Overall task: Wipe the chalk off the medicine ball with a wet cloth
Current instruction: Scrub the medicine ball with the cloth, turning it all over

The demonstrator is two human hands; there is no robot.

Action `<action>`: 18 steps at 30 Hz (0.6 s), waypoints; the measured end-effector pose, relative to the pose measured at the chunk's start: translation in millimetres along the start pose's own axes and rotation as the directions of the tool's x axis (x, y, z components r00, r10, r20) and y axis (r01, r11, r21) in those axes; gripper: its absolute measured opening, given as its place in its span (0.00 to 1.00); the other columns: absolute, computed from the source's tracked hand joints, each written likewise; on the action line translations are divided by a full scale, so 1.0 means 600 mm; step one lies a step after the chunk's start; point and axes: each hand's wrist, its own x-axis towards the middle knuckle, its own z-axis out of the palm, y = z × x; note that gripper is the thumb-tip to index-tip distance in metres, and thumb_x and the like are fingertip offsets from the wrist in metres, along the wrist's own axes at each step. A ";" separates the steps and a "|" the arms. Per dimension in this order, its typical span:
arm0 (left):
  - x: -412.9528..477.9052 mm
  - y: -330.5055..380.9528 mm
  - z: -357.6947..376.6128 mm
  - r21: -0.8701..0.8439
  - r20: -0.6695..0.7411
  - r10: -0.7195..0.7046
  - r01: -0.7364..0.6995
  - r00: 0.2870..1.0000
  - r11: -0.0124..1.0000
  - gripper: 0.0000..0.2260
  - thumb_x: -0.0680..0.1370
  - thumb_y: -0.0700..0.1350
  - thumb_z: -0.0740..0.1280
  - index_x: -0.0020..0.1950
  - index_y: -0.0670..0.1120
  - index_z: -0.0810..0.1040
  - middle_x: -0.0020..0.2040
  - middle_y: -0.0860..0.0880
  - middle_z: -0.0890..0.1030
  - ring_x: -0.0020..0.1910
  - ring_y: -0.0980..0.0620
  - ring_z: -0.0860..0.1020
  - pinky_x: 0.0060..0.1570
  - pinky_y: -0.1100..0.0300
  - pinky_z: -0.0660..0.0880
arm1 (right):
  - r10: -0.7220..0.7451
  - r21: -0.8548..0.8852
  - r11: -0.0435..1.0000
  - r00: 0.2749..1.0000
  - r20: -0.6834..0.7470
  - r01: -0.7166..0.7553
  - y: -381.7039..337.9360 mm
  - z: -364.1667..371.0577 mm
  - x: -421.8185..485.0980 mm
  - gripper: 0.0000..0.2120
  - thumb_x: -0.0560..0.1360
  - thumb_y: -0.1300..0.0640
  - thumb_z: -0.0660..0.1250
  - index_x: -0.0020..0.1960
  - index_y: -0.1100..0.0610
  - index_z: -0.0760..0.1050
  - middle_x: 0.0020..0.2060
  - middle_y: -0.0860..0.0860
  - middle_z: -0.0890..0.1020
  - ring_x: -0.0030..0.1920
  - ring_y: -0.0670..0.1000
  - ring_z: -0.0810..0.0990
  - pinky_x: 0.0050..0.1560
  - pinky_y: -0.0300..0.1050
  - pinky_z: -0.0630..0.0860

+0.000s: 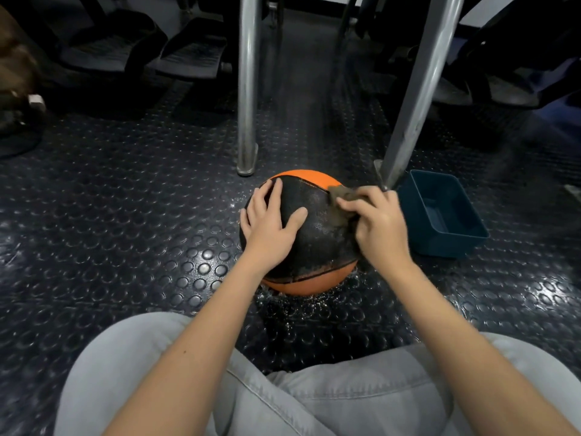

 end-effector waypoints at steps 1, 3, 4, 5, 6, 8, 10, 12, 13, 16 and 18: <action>0.001 0.001 0.000 0.011 0.003 0.005 -0.005 1.000 1.000 0.28 0.81 0.57 0.56 0.78 0.50 0.51 0.78 0.53 0.49 0.76 0.54 0.43 0.72 0.51 0.36 | 0.101 -0.057 0.993 0.995 0.016 -0.100 0.022 -0.004 -0.002 0.16 0.72 0.65 0.56 0.47 0.59 0.83 0.47 0.56 0.79 0.43 0.60 0.71 0.39 0.52 0.73; 0.001 0.000 0.002 0.019 -0.015 0.045 -0.045 0.999 0.999 0.27 0.81 0.57 0.55 0.78 0.52 0.52 0.78 0.56 0.50 0.76 0.56 0.42 0.71 0.49 0.35 | 0.298 -0.119 0.951 0.950 0.090 -0.287 0.052 -0.010 -0.007 0.17 0.73 0.70 0.58 0.50 0.58 0.83 0.49 0.56 0.77 0.48 0.60 0.70 0.45 0.52 0.72; -0.002 -0.001 0.004 0.014 -0.037 0.085 -0.084 0.996 0.996 0.25 0.81 0.59 0.54 0.77 0.55 0.53 0.77 0.58 0.52 0.75 0.57 0.43 0.71 0.49 0.35 | 0.363 -0.072 0.932 0.923 0.125 -0.356 0.053 -0.014 -0.004 0.18 0.73 0.71 0.58 0.53 0.58 0.82 0.50 0.56 0.75 0.51 0.59 0.70 0.49 0.48 0.70; -0.006 -0.002 0.006 0.007 -0.058 0.130 -0.130 0.990 0.991 0.23 0.80 0.59 0.53 0.76 0.59 0.56 0.76 0.61 0.54 0.75 0.59 0.44 0.71 0.49 0.36 | 0.401 0.014 0.913 0.905 0.141 -0.407 0.045 -0.018 0.003 0.18 0.74 0.71 0.58 0.56 0.58 0.80 0.51 0.55 0.73 0.53 0.56 0.70 0.52 0.42 0.68; -0.009 0.000 0.007 -0.005 -0.066 0.166 -0.167 0.984 0.986 0.21 0.80 0.59 0.53 0.73 0.62 0.60 0.75 0.64 0.56 0.75 0.61 0.46 0.71 0.50 0.36 | 0.407 0.102 0.901 0.903 0.137 -0.421 0.033 -0.022 0.014 0.18 0.74 0.71 0.59 0.59 0.58 0.79 0.51 0.55 0.72 0.55 0.54 0.70 0.55 0.37 0.65; -0.011 0.002 0.007 -0.024 -0.036 0.185 -0.186 0.982 0.982 0.15 0.81 0.57 0.55 0.68 0.66 0.64 0.73 0.67 0.59 0.75 0.62 0.47 0.71 0.50 0.36 | 0.348 0.209 0.905 0.927 0.142 -0.372 0.005 -0.028 0.034 0.17 0.75 0.68 0.61 0.61 0.60 0.76 0.51 0.52 0.69 0.56 0.51 0.71 0.58 0.34 0.63; -0.009 0.003 0.005 -0.023 0.031 0.198 -0.197 0.980 0.980 0.15 0.81 0.58 0.57 0.67 0.70 0.61 0.73 0.67 0.57 0.75 0.62 0.46 0.71 0.49 0.35 | 0.202 0.196 0.950 0.957 0.210 -0.244 -0.009 -0.029 0.043 0.16 0.75 0.66 0.63 0.62 0.59 0.76 0.52 0.52 0.72 0.55 0.54 0.72 0.58 0.39 0.65; -0.008 0.005 -0.001 0.016 0.116 0.221 -0.224 0.968 0.974 0.23 0.74 0.63 0.60 0.66 0.72 0.56 0.72 0.70 0.53 0.74 0.64 0.43 0.70 0.49 0.34 | 0.114 0.120 0.981 0.958 0.263 -0.149 -0.015 -0.034 0.037 0.15 0.75 0.65 0.64 0.61 0.56 0.76 0.52 0.52 0.76 0.51 0.56 0.73 0.53 0.40 0.66; -0.007 0.006 -0.003 0.042 0.157 0.224 -0.233 0.962 0.972 0.28 0.70 0.65 0.61 0.67 0.72 0.54 0.71 0.72 0.51 0.74 0.64 0.42 0.70 0.49 0.34 | 0.100 0.102 0.986 0.961 0.258 -0.130 -0.017 -0.040 0.031 0.14 0.75 0.64 0.65 0.59 0.55 0.77 0.51 0.52 0.78 0.49 0.56 0.74 0.50 0.39 0.65; -0.007 0.007 -0.008 0.081 0.200 0.244 -0.265 0.949 0.961 0.37 0.63 0.66 0.66 0.68 0.72 0.52 0.69 0.73 0.49 0.74 0.64 0.41 0.71 0.47 0.35 | -0.003 0.139 0.990 0.964 0.264 -0.035 -0.036 -0.057 0.006 0.11 0.74 0.63 0.65 0.54 0.54 0.80 0.48 0.50 0.79 0.46 0.53 0.73 0.48 0.42 0.68; -0.005 0.005 -0.013 0.067 0.209 0.248 -0.267 0.946 0.961 0.38 0.62 0.65 0.67 0.68 0.71 0.52 0.69 0.73 0.49 0.74 0.64 0.41 0.70 0.47 0.35 | -0.080 0.154 0.988 0.944 0.320 0.032 -0.047 -0.065 -0.010 0.11 0.74 0.62 0.65 0.52 0.53 0.81 0.46 0.49 0.79 0.44 0.48 0.70 0.44 0.46 0.72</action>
